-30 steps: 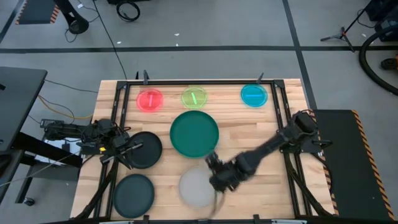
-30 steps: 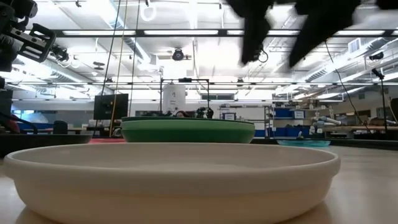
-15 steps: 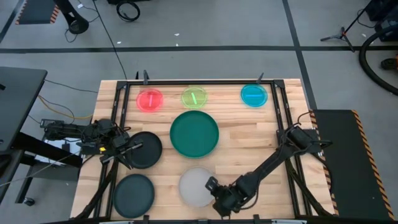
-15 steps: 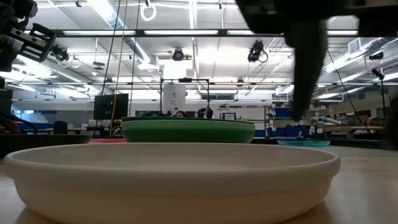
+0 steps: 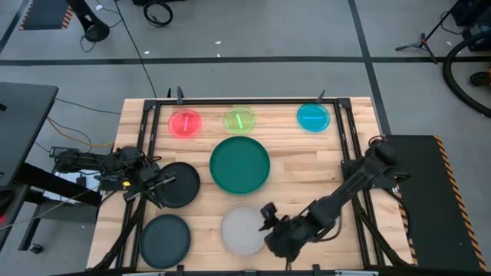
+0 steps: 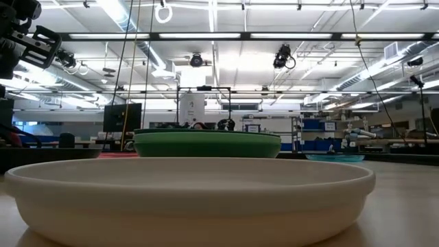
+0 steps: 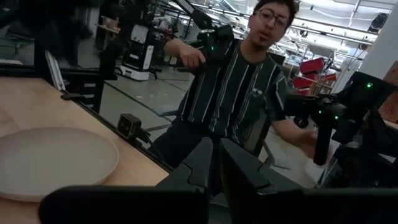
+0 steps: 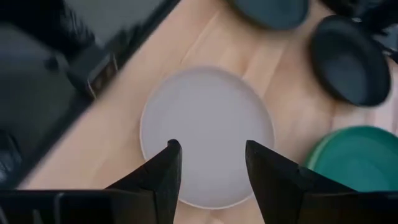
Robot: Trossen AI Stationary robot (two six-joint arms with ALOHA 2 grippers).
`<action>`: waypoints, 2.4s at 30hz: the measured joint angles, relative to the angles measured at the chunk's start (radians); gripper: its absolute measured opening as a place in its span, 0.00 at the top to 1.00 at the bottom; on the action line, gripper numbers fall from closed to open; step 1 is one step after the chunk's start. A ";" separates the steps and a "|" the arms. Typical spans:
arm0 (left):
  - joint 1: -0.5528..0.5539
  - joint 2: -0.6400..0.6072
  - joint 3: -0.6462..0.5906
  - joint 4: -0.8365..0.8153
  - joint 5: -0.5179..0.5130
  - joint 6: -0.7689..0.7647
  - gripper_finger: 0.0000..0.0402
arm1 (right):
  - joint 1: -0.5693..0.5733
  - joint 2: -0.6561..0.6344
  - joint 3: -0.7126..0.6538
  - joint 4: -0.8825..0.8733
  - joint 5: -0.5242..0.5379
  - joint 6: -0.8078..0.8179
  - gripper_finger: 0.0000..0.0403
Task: Stack plastic plates
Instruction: Stack the dark blue plate on the black plate
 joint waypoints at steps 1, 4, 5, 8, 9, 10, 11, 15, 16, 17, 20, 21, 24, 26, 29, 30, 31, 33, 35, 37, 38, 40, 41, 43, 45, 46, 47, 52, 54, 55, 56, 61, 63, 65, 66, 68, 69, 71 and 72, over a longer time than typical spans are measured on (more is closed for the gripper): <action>0.000 0.000 0.000 0.000 0.000 0.007 0.90 | 0.001 -0.023 0.000 -0.010 0.000 0.034 0.54; 0.000 0.000 0.000 0.000 0.000 0.050 0.90 | 0.005 -0.091 0.000 -0.050 0.002 0.135 0.54; 0.001 0.000 0.000 0.005 -0.001 0.050 0.90 | 0.005 -0.112 0.000 -0.066 0.011 0.161 0.54; 0.007 -0.001 0.000 0.051 -0.019 0.051 0.90 | 0.005 -0.164 0.000 -0.115 0.076 0.230 0.54; 0.007 0.000 0.000 0.054 -0.027 0.049 0.90 | 0.005 -0.179 0.000 -0.130 0.102 0.250 0.54; 0.007 0.000 0.000 0.071 -0.040 0.046 0.90 | 0.005 -0.192 0.000 -0.140 0.128 0.269 0.54; 0.007 0.000 0.000 0.099 -0.058 0.047 0.90 | 0.002 -0.204 0.000 -0.149 0.153 0.285 0.54; 0.007 0.000 0.000 0.194 -0.102 0.046 0.90 | -0.008 -0.224 0.000 -0.172 0.231 0.345 0.54; 0.007 -0.001 0.000 0.220 -0.105 0.053 0.90 | -0.010 -0.225 0.000 -0.175 0.245 0.358 0.54; 0.007 0.000 0.000 0.245 -0.109 0.071 0.90 | -0.010 -0.223 0.000 -0.179 0.257 0.371 0.54; 0.009 0.000 0.000 0.325 -0.164 0.130 0.90 | -0.011 -0.215 -0.008 -0.170 0.277 0.405 0.54; 0.015 -0.001 0.000 0.331 -0.210 0.173 0.90 | -0.015 -0.212 -0.016 -0.160 0.281 0.418 0.54; 0.038 0.007 0.000 0.319 -0.445 0.242 0.90 | -0.020 -0.206 -0.049 -0.143 0.301 0.462 0.54; 0.065 0.018 0.004 0.246 -0.601 0.243 0.90 | -0.027 -0.206 -0.067 -0.124 0.315 0.488 0.54; 0.100 0.069 0.044 0.113 -0.764 0.248 0.90 | -0.034 -0.202 -0.085 -0.115 0.318 0.521 0.54; 0.108 0.092 0.067 0.070 -0.815 0.239 0.90 | -0.035 -0.201 -0.087 -0.103 0.325 0.526 0.54; 0.115 0.120 0.096 0.028 -0.861 0.237 0.90 | -0.035 -0.201 -0.087 -0.101 0.338 0.528 0.54; 0.126 0.177 0.162 -0.067 -0.927 0.238 0.90 | -0.036 -0.201 -0.087 -0.086 0.362 0.526 0.54; 0.132 0.236 0.233 -0.137 -0.943 0.234 0.90 | -0.036 -0.201 -0.087 -0.075 0.396 0.523 0.54; 0.131 0.287 0.295 -0.182 -0.932 0.225 0.90 | -0.037 -0.201 -0.087 -0.072 0.425 0.523 0.54; 0.129 0.308 0.317 -0.194 -0.925 0.221 0.90 | -0.037 -0.201 -0.087 -0.072 0.435 0.523 0.54; 0.128 0.348 0.359 -0.205 -0.915 0.216 0.90 | -0.037 -0.197 -0.087 -0.070 0.461 0.524 0.54; 0.128 0.360 0.376 -0.214 -0.912 0.208 0.90 | -0.038 -0.192 -0.087 -0.068 0.474 0.524 0.54; 0.128 0.381 0.402 -0.246 -0.892 0.185 0.90 | -0.041 -0.180 -0.087 -0.057 0.492 0.522 0.54; 0.129 0.398 0.428 -0.283 -0.858 0.180 0.90 | -0.050 -0.166 -0.087 -0.038 0.495 0.519 0.54; 0.129 0.409 0.448 -0.318 -0.854 0.166 0.90 | -0.054 -0.156 -0.087 -0.026 0.495 0.511 0.54; 0.127 0.426 0.473 -0.361 -0.847 0.137 0.90 | -0.060 -0.148 -0.087 -0.019 0.491 0.501 0.54; 0.022 0.549 0.619 -0.434 -0.652 0.070 0.90 | -0.082 -0.118 -0.088 -0.002 0.443 0.442 0.54; -0.057 0.597 0.668 -0.407 -0.637 0.067 0.90 | -0.086 -0.118 -0.088 -0.002 0.437 0.429 0.54; -0.096 0.620 0.686 -0.384 -0.639 0.065 0.90 | -0.088 -0.118 -0.088 0.000 0.437 0.420 0.54; -0.135 0.640 0.699 -0.358 -0.651 0.047 0.90 | -0.088 -0.118 -0.088 0.002 0.440 0.410 0.54; -0.327 0.743 0.715 -0.311 -0.713 -0.071 0.90 | -0.095 -0.118 -0.088 0.009 0.469 0.328 0.54; -0.392 0.781 0.735 -0.388 -0.785 -0.143 0.91 | -0.108 -0.118 -0.088 0.009 0.469 0.318 0.54; -0.441 0.822 0.772 -0.547 -0.857 -0.227 0.92 | -0.128 -0.118 -0.087 -0.005 0.469 0.300 0.54; -0.458 0.843 0.798 -0.641 -0.885 -0.271 0.92 | -0.141 -0.118 -0.087 -0.023 0.469 0.284 0.54; -0.479 0.883 0.859 -0.812 -0.922 -0.358 0.94 | -0.177 -0.118 -0.087 -0.048 0.468 0.246 0.54; -0.487 0.902 0.891 -0.900 -0.926 -0.409 0.95 | -0.200 -0.121 -0.087 -0.057 0.465 0.226 0.54; -0.505 0.939 0.946 -1.059 -0.916 -0.517 0.96 | -0.255 -0.127 -0.087 -0.067 0.455 0.178 0.54; -0.516 0.957 0.966 -1.119 -0.895 -0.569 0.96 | -0.282 -0.131 -0.087 -0.064 0.452 0.149 0.54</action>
